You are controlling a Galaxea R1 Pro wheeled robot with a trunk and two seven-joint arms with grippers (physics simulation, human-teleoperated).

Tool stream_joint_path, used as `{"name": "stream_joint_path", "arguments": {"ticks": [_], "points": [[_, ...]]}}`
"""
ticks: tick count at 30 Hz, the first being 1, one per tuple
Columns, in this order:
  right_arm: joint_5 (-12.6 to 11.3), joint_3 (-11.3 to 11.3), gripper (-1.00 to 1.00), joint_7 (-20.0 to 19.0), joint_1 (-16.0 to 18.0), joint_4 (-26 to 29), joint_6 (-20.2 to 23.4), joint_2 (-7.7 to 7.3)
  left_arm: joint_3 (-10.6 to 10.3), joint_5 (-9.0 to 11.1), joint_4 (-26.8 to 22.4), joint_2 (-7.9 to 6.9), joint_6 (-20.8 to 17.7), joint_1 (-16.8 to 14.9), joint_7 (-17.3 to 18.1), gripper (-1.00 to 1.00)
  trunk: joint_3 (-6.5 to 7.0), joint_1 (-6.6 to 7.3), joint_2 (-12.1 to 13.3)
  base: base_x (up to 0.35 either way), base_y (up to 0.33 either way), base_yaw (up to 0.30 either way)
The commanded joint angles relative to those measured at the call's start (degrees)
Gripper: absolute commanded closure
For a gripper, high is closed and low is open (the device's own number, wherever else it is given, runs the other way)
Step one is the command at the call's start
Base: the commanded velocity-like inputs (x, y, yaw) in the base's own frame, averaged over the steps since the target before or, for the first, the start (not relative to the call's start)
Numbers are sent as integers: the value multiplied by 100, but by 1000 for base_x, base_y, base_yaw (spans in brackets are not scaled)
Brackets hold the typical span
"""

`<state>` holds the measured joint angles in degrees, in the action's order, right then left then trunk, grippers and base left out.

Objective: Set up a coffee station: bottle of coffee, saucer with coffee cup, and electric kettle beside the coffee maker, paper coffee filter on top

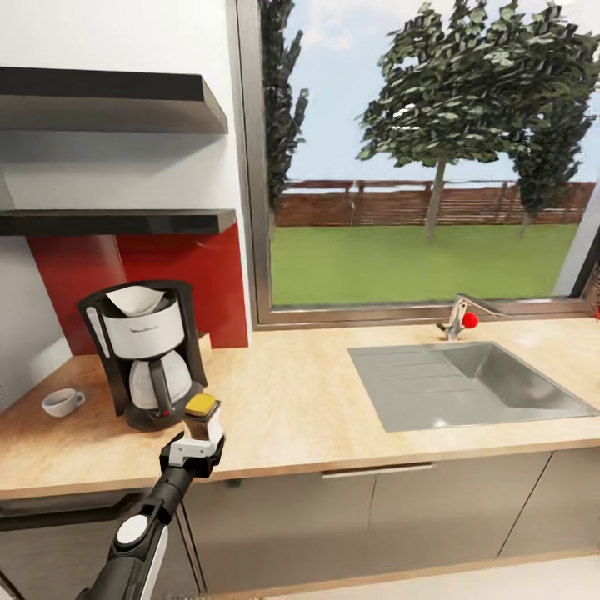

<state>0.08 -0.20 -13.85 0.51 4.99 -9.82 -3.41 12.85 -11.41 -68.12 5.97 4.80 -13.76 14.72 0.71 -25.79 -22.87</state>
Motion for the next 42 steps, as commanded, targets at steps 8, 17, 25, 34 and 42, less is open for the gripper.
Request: {"name": "stream_joint_path", "arguments": {"ticks": [8,17,25,34,42], "points": [[1,-2,-100,-21,2,-7,-20,-2,31,-56,-2,9,39,-3,39,-100,-2,1,-5,-139,-81,0],[1,-1,-100,-21,2,-7,-19,-2,38,-43,1,9,44,154,38,-100,-2,1,-5,-8,-4,0],[-5,-1,-100,-21,2,2,-19,1,42,-9,-13,9,487,958,32,-100,-2,1,-5,0,0,0],[0,2,-100,-21,2,169,-20,22,260,97,-20,9,1164,1805,31,-100,-2,1,-5,0,0,0],[-1,-3,-100,-21,2,198,-27,28,707,92,192,3,1317,2182,40,-100,-2,1,-5,0,0,0]]}}
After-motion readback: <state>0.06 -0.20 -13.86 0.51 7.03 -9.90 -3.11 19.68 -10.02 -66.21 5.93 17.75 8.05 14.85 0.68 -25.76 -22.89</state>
